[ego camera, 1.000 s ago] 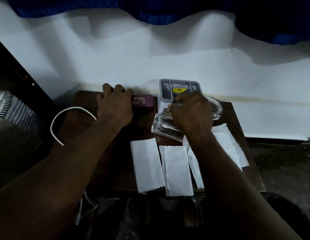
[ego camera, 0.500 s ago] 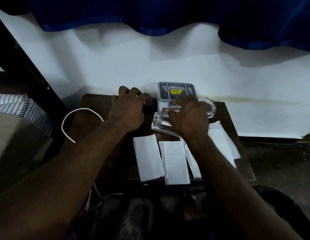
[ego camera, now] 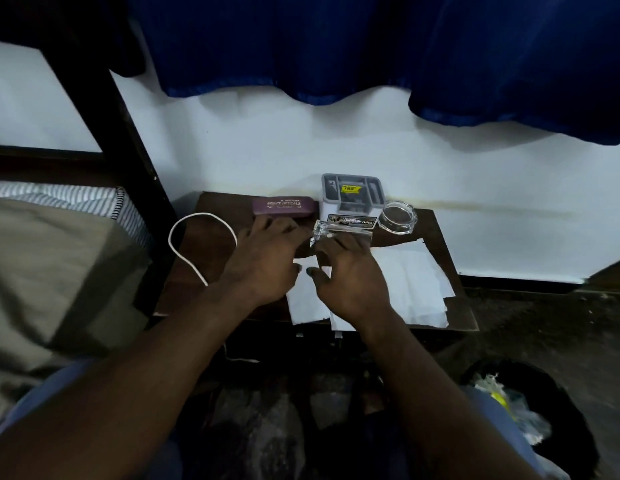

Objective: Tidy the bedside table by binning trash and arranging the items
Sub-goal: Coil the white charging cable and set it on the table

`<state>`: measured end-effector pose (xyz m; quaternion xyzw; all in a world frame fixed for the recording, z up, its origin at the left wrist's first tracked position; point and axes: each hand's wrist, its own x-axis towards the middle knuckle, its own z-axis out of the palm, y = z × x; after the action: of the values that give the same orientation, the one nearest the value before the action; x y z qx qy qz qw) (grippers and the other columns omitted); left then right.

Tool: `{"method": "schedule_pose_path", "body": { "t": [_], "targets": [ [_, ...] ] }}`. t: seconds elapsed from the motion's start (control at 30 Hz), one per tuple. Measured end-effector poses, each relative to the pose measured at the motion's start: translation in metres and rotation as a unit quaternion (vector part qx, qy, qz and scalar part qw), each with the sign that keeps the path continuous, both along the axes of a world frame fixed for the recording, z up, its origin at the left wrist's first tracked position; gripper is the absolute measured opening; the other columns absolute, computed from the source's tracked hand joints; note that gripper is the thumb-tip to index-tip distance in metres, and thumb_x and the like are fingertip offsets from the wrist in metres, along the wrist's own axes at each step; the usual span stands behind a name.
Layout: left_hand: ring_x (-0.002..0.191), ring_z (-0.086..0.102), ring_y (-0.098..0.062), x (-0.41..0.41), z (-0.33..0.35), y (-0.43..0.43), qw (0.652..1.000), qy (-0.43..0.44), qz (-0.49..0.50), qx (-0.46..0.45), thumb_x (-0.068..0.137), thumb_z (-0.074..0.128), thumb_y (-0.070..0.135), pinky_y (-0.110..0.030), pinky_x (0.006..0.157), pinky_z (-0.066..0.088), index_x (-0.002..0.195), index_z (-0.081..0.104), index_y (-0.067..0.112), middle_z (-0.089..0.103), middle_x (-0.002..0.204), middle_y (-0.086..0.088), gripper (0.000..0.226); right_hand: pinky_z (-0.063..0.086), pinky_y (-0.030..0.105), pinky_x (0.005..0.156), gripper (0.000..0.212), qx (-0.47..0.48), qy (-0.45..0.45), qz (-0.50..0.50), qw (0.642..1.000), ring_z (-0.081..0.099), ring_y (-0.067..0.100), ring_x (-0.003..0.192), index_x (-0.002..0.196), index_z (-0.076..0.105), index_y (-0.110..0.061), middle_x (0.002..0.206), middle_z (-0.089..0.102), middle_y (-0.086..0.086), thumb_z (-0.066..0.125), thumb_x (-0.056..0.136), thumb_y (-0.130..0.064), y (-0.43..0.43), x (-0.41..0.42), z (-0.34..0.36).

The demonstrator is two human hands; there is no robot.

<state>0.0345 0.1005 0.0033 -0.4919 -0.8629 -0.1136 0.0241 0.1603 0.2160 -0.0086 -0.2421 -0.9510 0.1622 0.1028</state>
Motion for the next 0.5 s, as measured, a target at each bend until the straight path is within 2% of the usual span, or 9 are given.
{"method": "schedule_pose_path", "body": {
  "t": [0.2,0.33,0.5],
  "targets": [
    [0.127,0.043,-0.025,0.019,0.002,-0.05,0.999,-0.016,0.033,-0.013,0.083,0.071,0.039,-0.047,0.095,0.046,0.139,0.05,0.041,0.046,0.142,0.011,0.059,0.045,0.047,0.109,0.055,-0.044,0.016,0.021,0.999,0.051,0.034,0.131,0.137,0.061,-0.026,0.14,0.06,0.005,0.076,0.085,-0.036,-0.037,0.015,0.001],
    [0.123,0.049,-0.028,0.016,-0.007,-0.072,0.997,-0.039,0.053,-0.04,0.083,0.07,0.042,-0.049,0.096,0.049,0.139,0.051,0.04,0.051,0.14,0.007,0.059,0.045,0.048,0.111,0.059,-0.056,-0.014,0.055,0.997,0.043,0.031,0.139,0.142,0.056,-0.029,0.145,0.055,0.001,0.074,0.087,-0.039,-0.05,0.009,-0.004],
    [0.128,0.051,-0.028,0.001,-0.024,-0.095,0.988,-0.076,0.075,-0.109,0.085,0.068,0.046,-0.05,0.098,0.047,0.14,0.05,0.037,0.051,0.14,0.002,0.059,0.048,0.046,0.107,0.057,-0.052,-0.064,0.092,0.992,0.047,0.03,0.134,0.139,0.057,-0.031,0.143,0.056,0.0,0.075,0.086,-0.044,-0.053,-0.015,-0.013]
  ]
}}
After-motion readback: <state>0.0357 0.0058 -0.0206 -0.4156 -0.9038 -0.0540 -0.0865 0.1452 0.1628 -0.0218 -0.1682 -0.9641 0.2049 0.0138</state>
